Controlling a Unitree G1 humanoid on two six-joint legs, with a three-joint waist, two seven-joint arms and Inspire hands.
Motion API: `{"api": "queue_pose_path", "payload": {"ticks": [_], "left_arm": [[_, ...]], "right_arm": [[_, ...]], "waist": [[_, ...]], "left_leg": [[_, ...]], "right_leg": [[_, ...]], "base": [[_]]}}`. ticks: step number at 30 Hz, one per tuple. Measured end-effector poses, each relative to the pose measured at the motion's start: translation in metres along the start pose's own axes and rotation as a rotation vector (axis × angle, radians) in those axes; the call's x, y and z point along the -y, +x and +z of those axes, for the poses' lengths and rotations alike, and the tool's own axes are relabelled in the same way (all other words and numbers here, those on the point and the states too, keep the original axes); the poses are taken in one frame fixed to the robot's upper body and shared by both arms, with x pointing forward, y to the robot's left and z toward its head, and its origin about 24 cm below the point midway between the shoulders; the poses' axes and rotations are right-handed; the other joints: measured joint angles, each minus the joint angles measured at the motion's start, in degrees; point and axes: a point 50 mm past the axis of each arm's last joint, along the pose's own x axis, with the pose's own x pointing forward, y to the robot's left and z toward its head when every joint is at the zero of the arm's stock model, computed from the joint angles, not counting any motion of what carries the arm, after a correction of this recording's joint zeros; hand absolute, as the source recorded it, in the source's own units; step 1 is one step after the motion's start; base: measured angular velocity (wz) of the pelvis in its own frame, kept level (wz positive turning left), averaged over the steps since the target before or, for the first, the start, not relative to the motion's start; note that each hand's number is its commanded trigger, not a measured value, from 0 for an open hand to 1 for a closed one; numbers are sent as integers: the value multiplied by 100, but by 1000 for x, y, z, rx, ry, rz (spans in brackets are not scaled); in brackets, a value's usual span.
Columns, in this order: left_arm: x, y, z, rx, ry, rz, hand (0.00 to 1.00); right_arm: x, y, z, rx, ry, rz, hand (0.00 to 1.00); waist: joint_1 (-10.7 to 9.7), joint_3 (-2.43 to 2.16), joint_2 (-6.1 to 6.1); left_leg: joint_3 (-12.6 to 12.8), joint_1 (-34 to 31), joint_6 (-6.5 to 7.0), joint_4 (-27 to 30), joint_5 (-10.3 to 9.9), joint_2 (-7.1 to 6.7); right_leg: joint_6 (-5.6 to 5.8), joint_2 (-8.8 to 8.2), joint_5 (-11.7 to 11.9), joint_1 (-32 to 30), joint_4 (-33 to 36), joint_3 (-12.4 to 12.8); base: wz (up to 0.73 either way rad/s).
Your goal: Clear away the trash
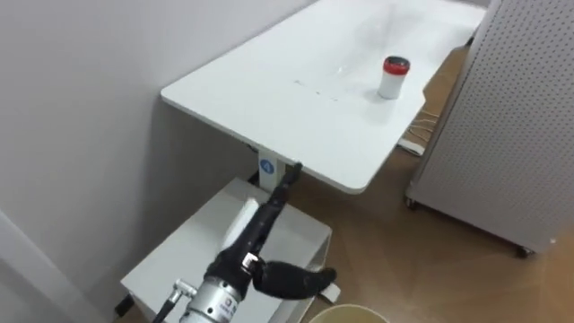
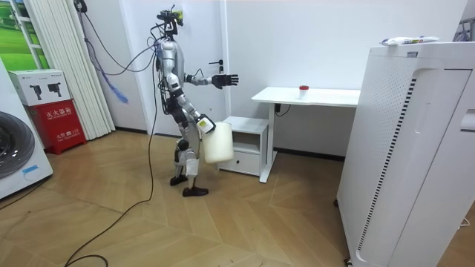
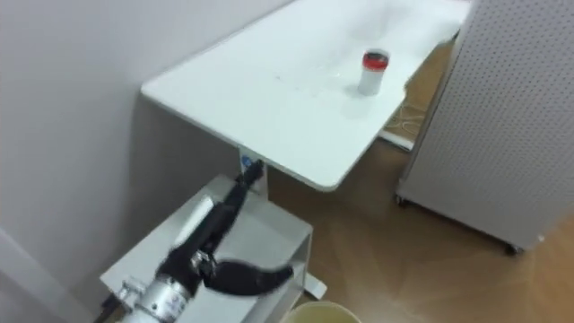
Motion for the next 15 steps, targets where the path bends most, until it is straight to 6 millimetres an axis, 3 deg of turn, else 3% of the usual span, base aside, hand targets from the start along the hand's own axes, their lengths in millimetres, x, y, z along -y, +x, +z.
{"api": "queue_pose_path", "payload": {"ticks": [2,5,6,7,8,9,10,12,15], "left_arm": [[-12,1,2,8,-5,91,0],[-22,3,9,41,-11,168,0],[-23,3,10,46,-14,183,0],[-26,3,10,47,-17,210,0],[-28,3,12,55,-19,233,0],[-29,3,13,62,-18,241,0],[-32,3,15,69,-15,258,0],[-35,3,15,72,-14,277,0],[-39,3,18,83,-12,301,0]], "right_arm": [[-2,0,0,-1,-3,10,100],[-1,0,-1,-11,-2,7,100],[0,0,-1,-13,-3,5,100],[1,-1,-3,-23,-4,-2,100],[3,-1,-4,-28,-6,-9,100],[3,-1,-3,-27,-6,-12,100],[3,-1,-2,-23,-7,-12,100],[2,-1,-2,-21,-8,-11,100],[0,0,0,-23,-27,7,100]], "waist": [[128,2,0],[132,3,-6],[130,6,-5],[128,15,-20],[131,20,-82],[143,35,-121],[165,52,-150],[161,49,-144],[184,32,-169]], "left_leg": [[292,136,0,-54,0,80],[658,293,-44,-203,-17,154],[727,330,-46,-207,-17,170],[984,450,-82,-229,-16,198],[1098,523,-123,-240,-8,168],[1132,547,-148,-225,-7,150],[1107,537,-187,-134,-26,152],[879,412,-224,31,-44,199],[709,322,-331,292,-149,399]], "right_leg": [[-109,6,116,-22,-10,-248],[-225,-47,149,22,89,-633],[-243,-90,49,24,270,-727],[-212,-214,-258,96,698,-859],[-191,-269,-498,165,897,-832],[-190,-261,-553,167,879,-750],[-276,-248,-613,145,841,-726],[-353,-157,-620,59,716,-720],[-482,37,-593,77,575,-759]], "base": [[-80],[-40],[-22],[-14],[-19],[-26],[-23],[-23],[-36]]}}
